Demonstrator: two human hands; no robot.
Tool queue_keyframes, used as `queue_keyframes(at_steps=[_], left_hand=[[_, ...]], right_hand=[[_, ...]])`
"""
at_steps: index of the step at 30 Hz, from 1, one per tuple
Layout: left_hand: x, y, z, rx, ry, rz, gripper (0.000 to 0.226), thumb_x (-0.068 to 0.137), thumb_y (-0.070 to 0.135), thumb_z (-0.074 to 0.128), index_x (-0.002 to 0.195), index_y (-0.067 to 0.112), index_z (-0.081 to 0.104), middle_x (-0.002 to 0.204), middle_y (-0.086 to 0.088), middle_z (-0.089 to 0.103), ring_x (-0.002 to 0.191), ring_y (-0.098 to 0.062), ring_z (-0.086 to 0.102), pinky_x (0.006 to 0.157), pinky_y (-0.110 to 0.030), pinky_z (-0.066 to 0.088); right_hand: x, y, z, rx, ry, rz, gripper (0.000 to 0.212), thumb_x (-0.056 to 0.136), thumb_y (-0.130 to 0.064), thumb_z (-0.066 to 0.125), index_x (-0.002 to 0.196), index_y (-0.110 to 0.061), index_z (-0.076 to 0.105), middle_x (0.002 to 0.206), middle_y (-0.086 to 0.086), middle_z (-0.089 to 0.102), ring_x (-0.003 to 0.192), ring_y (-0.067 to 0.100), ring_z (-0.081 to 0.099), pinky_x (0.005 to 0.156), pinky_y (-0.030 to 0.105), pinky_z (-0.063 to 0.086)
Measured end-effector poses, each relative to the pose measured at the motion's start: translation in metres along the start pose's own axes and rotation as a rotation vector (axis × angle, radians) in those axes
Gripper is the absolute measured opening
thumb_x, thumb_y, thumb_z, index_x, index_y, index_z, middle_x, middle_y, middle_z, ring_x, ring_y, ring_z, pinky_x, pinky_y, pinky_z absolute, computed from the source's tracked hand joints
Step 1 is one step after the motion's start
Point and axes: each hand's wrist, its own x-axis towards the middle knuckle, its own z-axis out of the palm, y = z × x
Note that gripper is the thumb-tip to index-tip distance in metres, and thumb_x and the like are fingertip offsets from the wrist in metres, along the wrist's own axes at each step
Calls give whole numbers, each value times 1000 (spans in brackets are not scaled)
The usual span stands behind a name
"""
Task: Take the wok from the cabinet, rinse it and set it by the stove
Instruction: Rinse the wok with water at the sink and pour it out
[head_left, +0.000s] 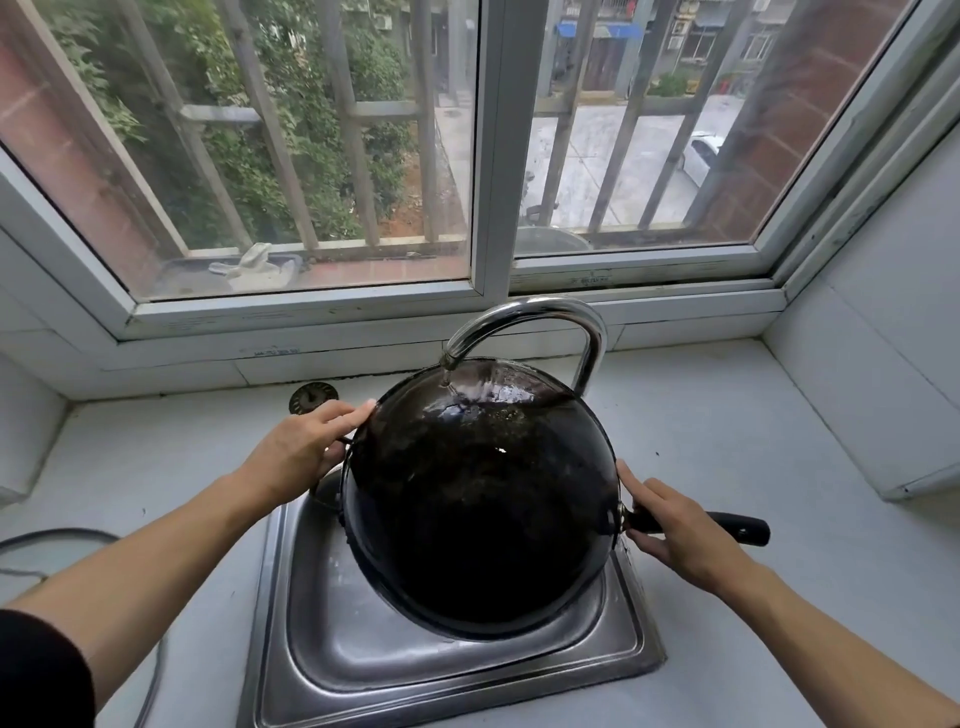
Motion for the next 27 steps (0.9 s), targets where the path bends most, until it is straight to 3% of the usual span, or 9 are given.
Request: queue_keyframes(at_steps=[4,13,18,24,27], left_hand=[[-11,-8,-2,-40,27,-38,76,74,-9,62,141,25,46,123,0,61,72,-25,62,59,-37,54],[-42,-21,-15,-70,82,-115,75,71,-15,67,137,18,53,119,1,65,68,-11,49,63,-27,47],[-62,-33,-17,-100,110,-155,77,69,-17,66,135,21,55,125,2,63,84,-28,65,69,-41,56],[-84,-37,-22,-93,140,-229,76,68,-18,68,134,19,57,112,3,65,65,-25,58,63,-36,53],[-93,-40,-23,-87,158,-257,76,68,-17,69,133,20,58,107,15,58,64,-23,56,63,-35,52]], right_hand=[[12,-8,-3,-2,-31,-12,91,87,-19,68,151,-39,6,88,-10,40,77,13,46,76,29,48],[43,-33,-9,-18,-98,-71,89,89,-21,66,150,-41,5,92,-7,43,80,15,48,79,33,48],[59,-46,-10,-40,-134,-101,91,88,-18,67,150,-41,5,97,-10,42,86,12,48,84,28,46],[80,-59,-6,-60,-150,-131,92,86,-18,68,151,-41,8,106,-12,44,93,8,45,85,20,39],[90,-66,-4,-73,-161,-148,91,86,-17,68,151,-40,9,104,-11,42,93,9,44,84,18,34]])
